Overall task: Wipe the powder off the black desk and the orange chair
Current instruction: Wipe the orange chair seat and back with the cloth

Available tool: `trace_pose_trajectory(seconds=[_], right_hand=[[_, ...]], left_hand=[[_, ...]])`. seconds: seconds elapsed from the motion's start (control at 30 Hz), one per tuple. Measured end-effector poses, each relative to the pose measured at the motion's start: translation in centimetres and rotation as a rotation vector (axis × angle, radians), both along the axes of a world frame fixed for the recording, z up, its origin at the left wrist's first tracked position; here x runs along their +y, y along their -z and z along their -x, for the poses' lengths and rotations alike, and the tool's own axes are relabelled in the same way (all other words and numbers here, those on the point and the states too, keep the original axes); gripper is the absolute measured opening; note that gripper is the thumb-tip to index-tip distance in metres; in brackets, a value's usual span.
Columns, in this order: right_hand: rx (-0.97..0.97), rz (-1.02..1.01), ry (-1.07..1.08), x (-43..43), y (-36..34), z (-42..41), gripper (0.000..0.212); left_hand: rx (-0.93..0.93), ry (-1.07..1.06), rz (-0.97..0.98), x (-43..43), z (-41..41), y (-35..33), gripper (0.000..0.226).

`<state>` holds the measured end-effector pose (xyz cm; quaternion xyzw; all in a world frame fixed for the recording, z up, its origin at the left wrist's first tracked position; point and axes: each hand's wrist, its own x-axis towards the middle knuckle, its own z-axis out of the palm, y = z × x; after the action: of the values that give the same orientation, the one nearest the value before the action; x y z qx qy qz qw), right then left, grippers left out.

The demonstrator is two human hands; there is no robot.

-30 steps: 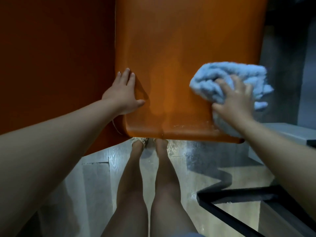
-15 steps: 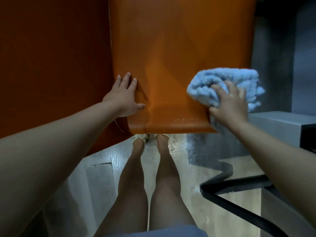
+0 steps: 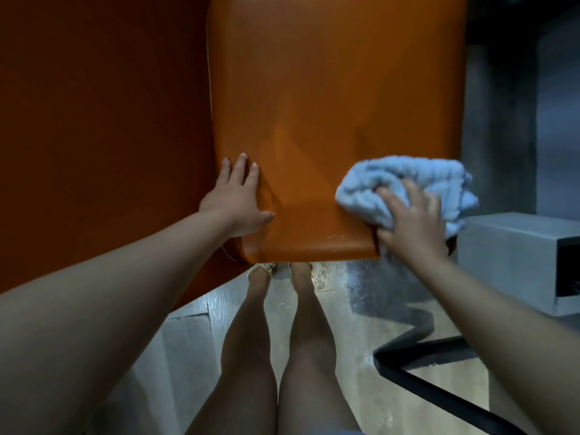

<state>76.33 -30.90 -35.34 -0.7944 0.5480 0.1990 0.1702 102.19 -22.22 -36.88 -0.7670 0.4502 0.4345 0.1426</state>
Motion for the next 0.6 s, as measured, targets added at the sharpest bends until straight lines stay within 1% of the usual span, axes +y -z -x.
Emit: trace_pose_trajectory(seconds=[0.03, 0.1, 0.17, 0.23, 0.27, 0.3, 0.37, 0.4, 0.43, 0.5, 0.6], right_hand=[[-0.004, -0.026, -0.018, 1.2, -0.4, 0.9, 0.064], [-0.044, -0.03, 0.069, 2.7, -1.4, 2.2, 0.06], [-0.153, 0.062, 0.221, 3.4, -2.4, 1.1, 0.062], [-0.244, 0.155, 0.256, 4.3, -2.6, -2.6, 0.07], [-0.266, 0.17, 0.226, 4.7, -2.3, -5.1, 0.073], [-0.261, 0.143, 0.166, 5.3, -1.9, -7.6, 0.076], [-0.161, 0.004, -0.02, 6.7, -0.7, -11.1, 0.078], [-0.112, -0.059, -0.107, 7.7, 0.2, -11.5, 0.078], [-0.083, -0.091, -0.17, 8.4, 1.1, -11.1, 0.079], [-0.073, -0.069, -0.241, 9.0, 2.2, -8.7, 0.081], [-0.065, -0.015, -0.235, 8.8, 2.7, -3.5, 0.076]], left_hand=[[0.001, 0.005, -0.005, 0.0, 0.0, 0.0, 0.097], [0.003, 0.007, -0.006, 0.1, 0.2, -0.1, 0.094], [-0.005, -0.012, 0.009, 0.2, 0.2, 0.1, 0.086], [0.0, -0.039, 0.038, 0.2, 0.1, 0.3, 0.078], [0.0, -0.036, 0.058, 0.4, -0.2, 0.4, 0.076], [0.007, -0.01, 0.08, 0.5, -0.5, 0.4, 0.073], [0.02, 0.083, 0.112, 1.1, -1.0, 0.5, 0.066], [0.027, 0.088, 0.113, 1.4, -1.1, 0.5, 0.064], [0.027, 0.062, 0.105, 1.7, -1.1, 0.3, 0.065], [0.014, 0.02, 0.095, 2.2, -0.8, 0.2, 0.067], [-0.026, -0.034, 0.076, 2.4, 0.4, 0.1, 0.072]])
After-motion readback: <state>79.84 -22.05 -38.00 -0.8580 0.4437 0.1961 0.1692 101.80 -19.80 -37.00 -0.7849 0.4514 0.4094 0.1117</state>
